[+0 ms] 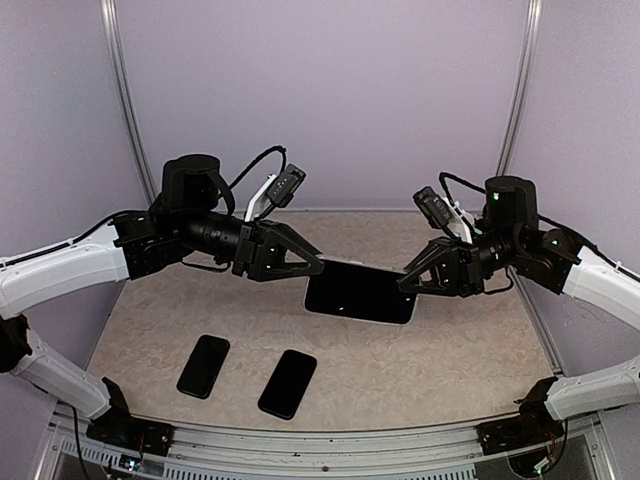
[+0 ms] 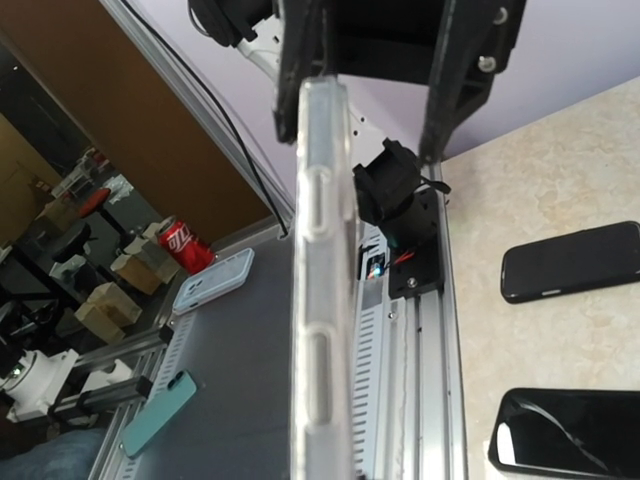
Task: Take the phone out of the phone case
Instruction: Remove the top left corner of the phone case.
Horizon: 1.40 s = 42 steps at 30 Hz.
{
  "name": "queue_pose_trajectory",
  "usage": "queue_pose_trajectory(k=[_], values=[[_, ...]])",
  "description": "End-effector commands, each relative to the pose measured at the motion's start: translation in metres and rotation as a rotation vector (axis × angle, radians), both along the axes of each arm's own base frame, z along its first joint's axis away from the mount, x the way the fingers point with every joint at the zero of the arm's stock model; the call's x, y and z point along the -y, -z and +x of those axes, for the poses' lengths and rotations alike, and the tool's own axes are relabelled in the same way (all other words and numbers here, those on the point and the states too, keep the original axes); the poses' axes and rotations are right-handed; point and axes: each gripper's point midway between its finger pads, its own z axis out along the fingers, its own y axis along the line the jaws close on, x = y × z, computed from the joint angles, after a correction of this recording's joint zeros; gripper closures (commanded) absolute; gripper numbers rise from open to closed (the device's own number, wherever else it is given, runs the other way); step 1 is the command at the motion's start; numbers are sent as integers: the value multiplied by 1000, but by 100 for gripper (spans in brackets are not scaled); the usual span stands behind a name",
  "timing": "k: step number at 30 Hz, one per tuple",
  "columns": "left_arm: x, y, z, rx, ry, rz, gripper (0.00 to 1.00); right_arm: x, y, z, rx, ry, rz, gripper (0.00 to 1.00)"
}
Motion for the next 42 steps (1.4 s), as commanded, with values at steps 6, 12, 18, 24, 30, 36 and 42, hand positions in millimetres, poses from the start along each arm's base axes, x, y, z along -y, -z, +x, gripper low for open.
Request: queue_pose_trajectory(k=[6,12,18,24,30,36,42], values=[[-7,-18,-8,31,22,-33,46,2,-18,-11,62,-51,44,100],[-8,-18,-9,28,25,-33,53,2,-20,-12,67,-59,52,100],[-8,-18,-12,23,42,-34,67,2,-18,-12,66,-61,50,100],[-6,-17,-22,-5,90,-32,79,2,-17,-13,84,-70,57,100],[-5,-9,-39,-83,161,-14,80,1,-24,-18,129,-131,100,100],[-5,-13,-56,-145,225,-67,81,8,-36,-33,185,-245,179,100],[-4,-20,-66,-171,259,-89,82,9,-40,-39,199,-290,201,100]])
